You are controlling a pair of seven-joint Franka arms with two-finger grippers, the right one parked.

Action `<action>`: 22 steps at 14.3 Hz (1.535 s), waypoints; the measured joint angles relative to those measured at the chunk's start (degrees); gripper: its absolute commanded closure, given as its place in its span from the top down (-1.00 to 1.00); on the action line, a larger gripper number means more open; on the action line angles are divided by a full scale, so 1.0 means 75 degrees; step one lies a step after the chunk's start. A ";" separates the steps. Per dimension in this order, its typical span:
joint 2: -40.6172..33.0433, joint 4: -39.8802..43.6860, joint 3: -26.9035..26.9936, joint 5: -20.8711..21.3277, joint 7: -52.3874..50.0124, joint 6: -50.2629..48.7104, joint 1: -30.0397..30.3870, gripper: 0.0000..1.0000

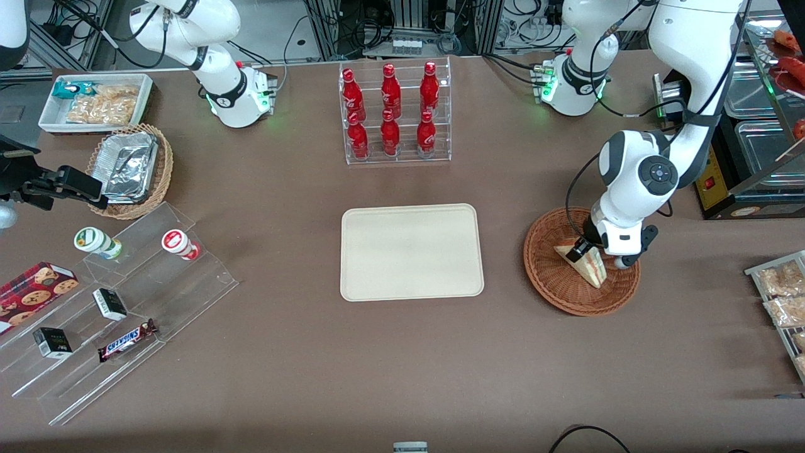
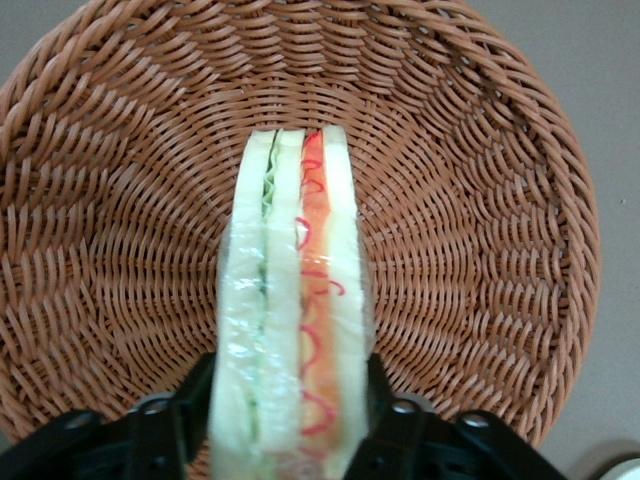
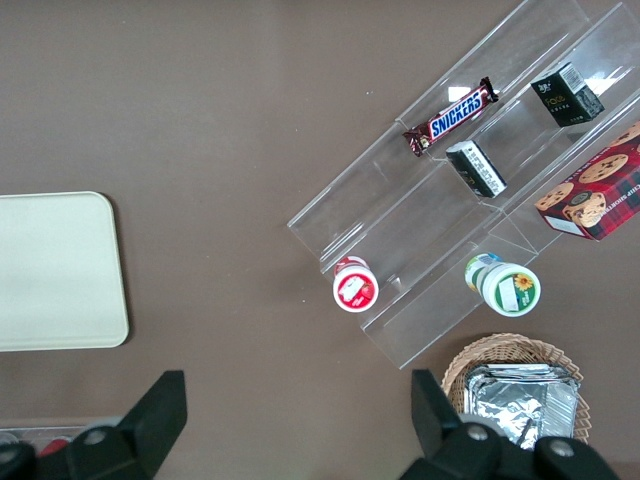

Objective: Place sandwich from basket to tray
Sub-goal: 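Lift the sandwich and carry it with the left gripper over the cream tray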

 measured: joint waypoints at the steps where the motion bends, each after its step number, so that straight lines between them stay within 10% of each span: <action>1: -0.0001 0.0015 0.0001 0.0006 0.0094 0.0000 0.0000 -0.90; 9: 0.0022 0.2332 -0.0055 0.0210 0.3650 -0.3434 -0.0675 -0.86; 22: 0.2990 0.5944 -0.0111 0.0227 0.0741 -0.4193 -0.4216 -0.91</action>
